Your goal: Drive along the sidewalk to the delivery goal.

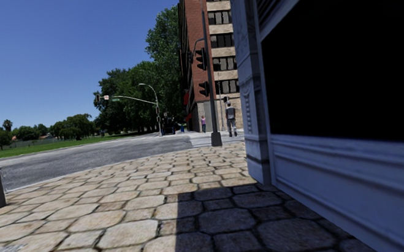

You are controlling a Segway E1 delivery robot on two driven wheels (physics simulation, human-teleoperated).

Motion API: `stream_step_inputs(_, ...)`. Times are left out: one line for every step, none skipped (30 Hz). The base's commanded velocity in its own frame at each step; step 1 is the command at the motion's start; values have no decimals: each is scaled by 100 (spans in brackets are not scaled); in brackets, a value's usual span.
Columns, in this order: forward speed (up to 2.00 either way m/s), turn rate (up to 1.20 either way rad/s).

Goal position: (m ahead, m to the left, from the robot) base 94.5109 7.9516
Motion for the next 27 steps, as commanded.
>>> stream_step_inputs(194, 13)
stream_step_inputs(194, 13)
stream_step_inputs(194, 3)
stream_step_inputs(194, 0)
stream_step_inputs(194, 0)
stream_step_inputs(194, 0)
stream_step_inputs(194, 0)
stream_step_inputs(194, 0)
stream_step_inputs(194, 0)
stream_step_inputs(194, 0)
stream_step_inputs(194, 0)
stream_step_inputs(194, 0)
stream_step_inputs(194, 0)
stream_step_inputs(194, 0)
stream_step_inputs(194, 0)
stream_step_inputs(194, 0)
stream_step_inputs(194, 0)
stream_step_inputs(194, 5)
stream_step_inputs(194, 27)
stream_step_inputs(194, 27)
stream_step_inputs(194, 37)
stream_step_inputs(194, 40)
stream_step_inputs(194, 40)
stream_step_inputs(194, 40)
stream_step_inputs(194, 40)
stream_step_inputs(194, 39)
stream_step_inputs(194, 39)
